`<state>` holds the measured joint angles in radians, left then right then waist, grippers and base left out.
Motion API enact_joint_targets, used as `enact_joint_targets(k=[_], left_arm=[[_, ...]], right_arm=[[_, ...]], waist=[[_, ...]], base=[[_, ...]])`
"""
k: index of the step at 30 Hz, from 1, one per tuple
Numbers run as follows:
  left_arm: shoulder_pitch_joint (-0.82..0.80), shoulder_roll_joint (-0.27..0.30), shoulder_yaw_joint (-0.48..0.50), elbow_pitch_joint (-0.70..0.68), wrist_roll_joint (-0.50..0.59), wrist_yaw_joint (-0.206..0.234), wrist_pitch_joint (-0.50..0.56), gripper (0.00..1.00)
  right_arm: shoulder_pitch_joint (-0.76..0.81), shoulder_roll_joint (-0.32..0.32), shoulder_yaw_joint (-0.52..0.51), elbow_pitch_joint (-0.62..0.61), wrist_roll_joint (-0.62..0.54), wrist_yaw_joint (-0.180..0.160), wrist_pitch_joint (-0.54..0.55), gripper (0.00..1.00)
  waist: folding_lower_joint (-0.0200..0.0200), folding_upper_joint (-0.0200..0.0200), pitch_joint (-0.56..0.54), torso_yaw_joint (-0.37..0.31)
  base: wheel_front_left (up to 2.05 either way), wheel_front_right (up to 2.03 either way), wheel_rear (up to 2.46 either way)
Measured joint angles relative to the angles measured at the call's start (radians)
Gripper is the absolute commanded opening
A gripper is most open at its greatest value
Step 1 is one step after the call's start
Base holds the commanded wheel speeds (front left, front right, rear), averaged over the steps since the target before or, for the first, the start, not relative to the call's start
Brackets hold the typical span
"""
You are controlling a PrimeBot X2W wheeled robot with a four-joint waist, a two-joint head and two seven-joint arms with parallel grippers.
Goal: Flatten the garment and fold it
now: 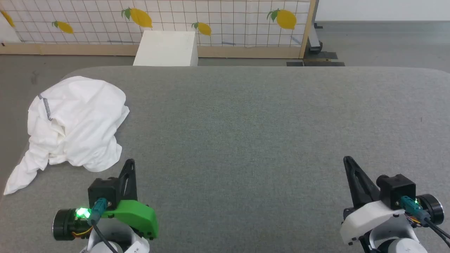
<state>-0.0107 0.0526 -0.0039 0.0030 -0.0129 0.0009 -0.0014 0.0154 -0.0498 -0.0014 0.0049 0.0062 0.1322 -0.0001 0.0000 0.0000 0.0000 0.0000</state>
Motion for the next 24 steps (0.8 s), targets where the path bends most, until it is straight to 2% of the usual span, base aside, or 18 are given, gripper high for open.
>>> enact_joint_targets(k=[24], left_arm=[[0.0,0.0,0.0,0.0,0.0,0.0,0.0,0.0]], right_arm=[[0.0,0.0,0.0,0.0,0.0,0.0,0.0,0.0]], waist=[[-0.0001,0.0,0.0,0.0]], base=[[0.0,0.0,0.0]])
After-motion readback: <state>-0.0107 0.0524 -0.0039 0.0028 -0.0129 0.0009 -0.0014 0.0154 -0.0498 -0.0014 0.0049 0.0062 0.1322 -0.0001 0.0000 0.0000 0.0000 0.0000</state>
